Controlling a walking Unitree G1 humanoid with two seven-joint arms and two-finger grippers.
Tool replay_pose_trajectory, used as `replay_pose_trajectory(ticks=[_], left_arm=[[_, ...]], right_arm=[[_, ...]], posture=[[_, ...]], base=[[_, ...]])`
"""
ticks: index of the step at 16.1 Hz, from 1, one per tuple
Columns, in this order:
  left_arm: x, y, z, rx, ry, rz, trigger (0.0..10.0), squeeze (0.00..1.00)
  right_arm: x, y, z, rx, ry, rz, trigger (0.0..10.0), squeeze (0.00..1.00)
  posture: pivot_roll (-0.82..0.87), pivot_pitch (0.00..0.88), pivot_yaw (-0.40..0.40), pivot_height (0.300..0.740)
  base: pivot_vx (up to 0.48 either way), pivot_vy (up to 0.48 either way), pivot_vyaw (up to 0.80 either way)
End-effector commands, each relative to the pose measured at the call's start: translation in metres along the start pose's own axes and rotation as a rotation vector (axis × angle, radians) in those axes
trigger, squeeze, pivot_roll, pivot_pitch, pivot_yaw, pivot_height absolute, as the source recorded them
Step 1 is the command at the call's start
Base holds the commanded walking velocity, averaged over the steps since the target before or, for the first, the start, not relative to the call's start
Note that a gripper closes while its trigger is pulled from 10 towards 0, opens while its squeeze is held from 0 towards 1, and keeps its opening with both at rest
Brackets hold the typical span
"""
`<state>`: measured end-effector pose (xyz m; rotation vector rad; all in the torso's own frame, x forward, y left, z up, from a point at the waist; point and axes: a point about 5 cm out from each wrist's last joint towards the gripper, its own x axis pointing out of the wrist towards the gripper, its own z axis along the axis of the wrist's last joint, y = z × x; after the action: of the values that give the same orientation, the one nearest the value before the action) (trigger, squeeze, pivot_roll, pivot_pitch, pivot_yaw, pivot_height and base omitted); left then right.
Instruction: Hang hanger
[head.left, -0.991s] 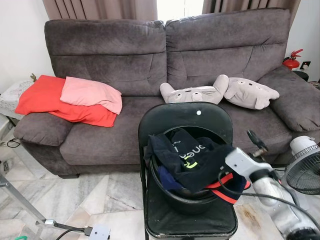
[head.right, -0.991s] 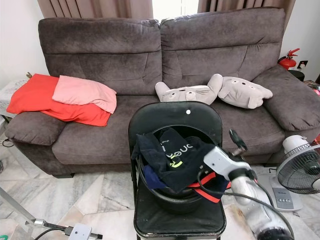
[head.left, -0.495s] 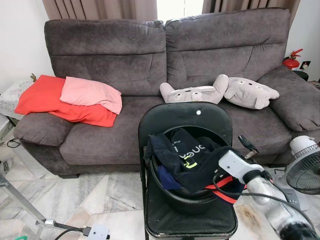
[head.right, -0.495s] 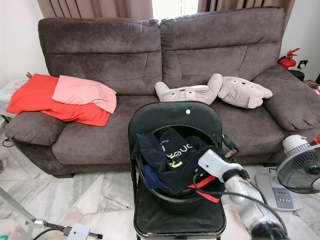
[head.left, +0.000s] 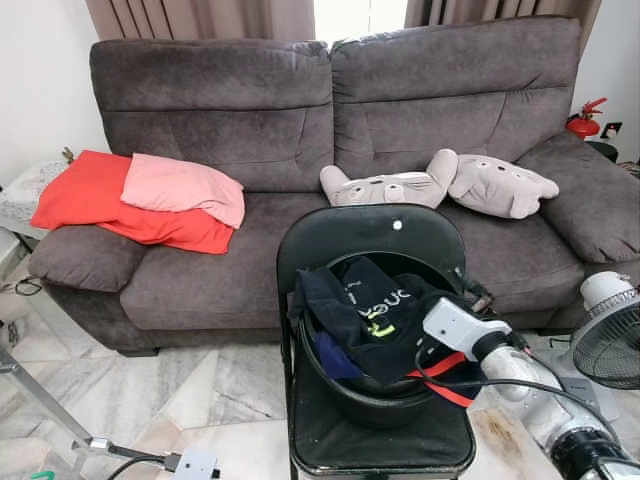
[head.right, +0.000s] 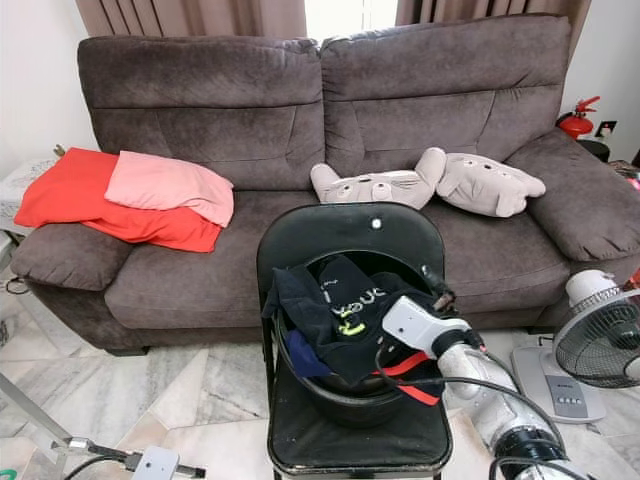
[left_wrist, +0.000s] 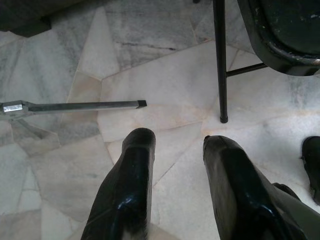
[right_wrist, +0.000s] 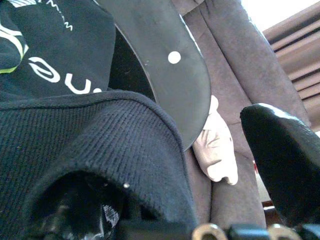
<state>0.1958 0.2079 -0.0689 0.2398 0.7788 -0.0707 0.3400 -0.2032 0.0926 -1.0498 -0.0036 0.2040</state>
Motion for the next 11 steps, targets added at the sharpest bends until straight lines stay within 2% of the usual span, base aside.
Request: replay_pose_trajectory(ticks=[1, 6, 11], left_arm=[[-0.0015, 0.0032, -0.0047, -0.005, 0.019, 0.010, 10.0, 0.00], [-0.0015, 0.0027, -0.0050, 0.002, 0.022, 0.005, 10.0, 0.00], [-0.0021, 0.0022, -0.0070, 0.006, 0.031, -0.001, 10.0, 0.00]], right_arm=[[-0.0006, 0.0050, 0.0009, 0.000, -0.007, 0.026, 0.0, 0.00], [-0.0054, 0.0145, -0.0006, 0.022, -0.005, 0.034, 0.0, 0.00], [-0.0050, 0.0128, 0.0007, 0.030, -0.008, 0.013, 0.0, 0.00]], posture=[[-0.04, 0.033, 0.078, 0.740], [-0.04, 0.033, 0.080, 0.740], [-0.04, 0.027, 0.083, 0.740]], base=[[0.000, 0.000, 0.00], [0.000, 0.000, 0.00], [0.000, 0.000, 0.00]])
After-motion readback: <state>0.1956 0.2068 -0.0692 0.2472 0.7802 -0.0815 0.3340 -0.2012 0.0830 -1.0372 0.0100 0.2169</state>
